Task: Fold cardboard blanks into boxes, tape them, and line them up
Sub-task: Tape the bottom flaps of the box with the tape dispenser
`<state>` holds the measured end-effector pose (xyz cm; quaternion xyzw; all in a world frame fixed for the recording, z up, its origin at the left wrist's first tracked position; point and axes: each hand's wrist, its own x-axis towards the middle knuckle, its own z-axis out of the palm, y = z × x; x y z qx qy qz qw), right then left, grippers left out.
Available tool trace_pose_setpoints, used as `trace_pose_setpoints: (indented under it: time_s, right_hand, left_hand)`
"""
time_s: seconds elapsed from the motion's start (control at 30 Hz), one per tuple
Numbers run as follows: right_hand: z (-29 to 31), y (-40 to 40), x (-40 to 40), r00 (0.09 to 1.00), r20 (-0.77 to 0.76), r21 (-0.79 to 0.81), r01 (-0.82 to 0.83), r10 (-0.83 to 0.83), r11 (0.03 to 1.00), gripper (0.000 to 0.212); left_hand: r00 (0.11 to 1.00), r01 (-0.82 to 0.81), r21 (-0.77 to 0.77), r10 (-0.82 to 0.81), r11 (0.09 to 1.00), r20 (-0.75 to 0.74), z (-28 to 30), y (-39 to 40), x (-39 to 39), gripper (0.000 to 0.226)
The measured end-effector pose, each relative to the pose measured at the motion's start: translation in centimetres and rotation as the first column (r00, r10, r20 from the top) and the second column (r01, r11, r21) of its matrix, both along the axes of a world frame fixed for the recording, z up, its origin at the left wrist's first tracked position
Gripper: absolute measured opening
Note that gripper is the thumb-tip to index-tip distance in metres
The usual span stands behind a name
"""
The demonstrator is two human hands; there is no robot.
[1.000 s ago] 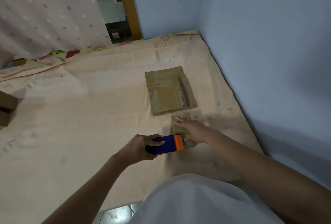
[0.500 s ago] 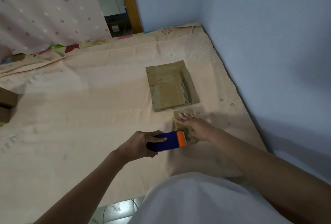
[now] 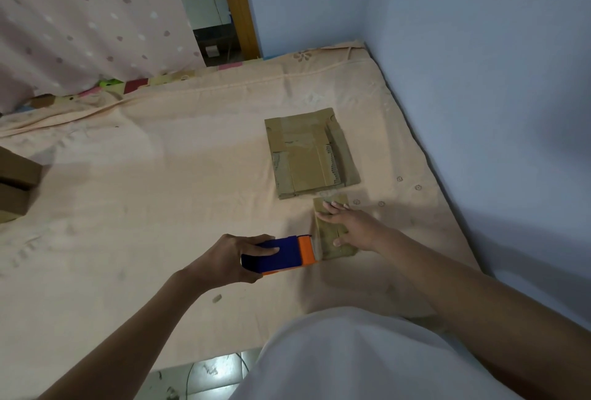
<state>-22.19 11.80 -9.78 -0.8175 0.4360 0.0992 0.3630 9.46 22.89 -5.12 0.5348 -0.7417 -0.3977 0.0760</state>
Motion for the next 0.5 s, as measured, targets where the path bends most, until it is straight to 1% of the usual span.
trace_pose_setpoints:
  time_s: [0.1, 0.3, 0.5]
  right_hand:
    - [0.1, 0.1, 0.1, 1.000, -0.003, 0.010, 0.012, -0.012, 1.000, 0.087]
    - [0.3, 0.2, 0.0, 1.000, -0.011, 0.008, 0.013, -0.013, 1.000, 0.086]
    - [0.6, 0.3, 0.2, 1.000, -0.014, 0.010, 0.026, -0.026, 1.000, 0.087]
  left_hand:
    - [1.000, -0.006, 0.023, 0.005, 1.000, 0.014, 0.3, -0.3, 0.0, 0.067]
    - [0.999, 0.015, 0.013, -0.015, 1.000, 0.036, 0.9, -0.6, 0.4, 0.065]
    - [0.994, 0.084, 0.015, -0.085, 0.996, 0.075, 1.3, -1.0, 0.0, 0.064]
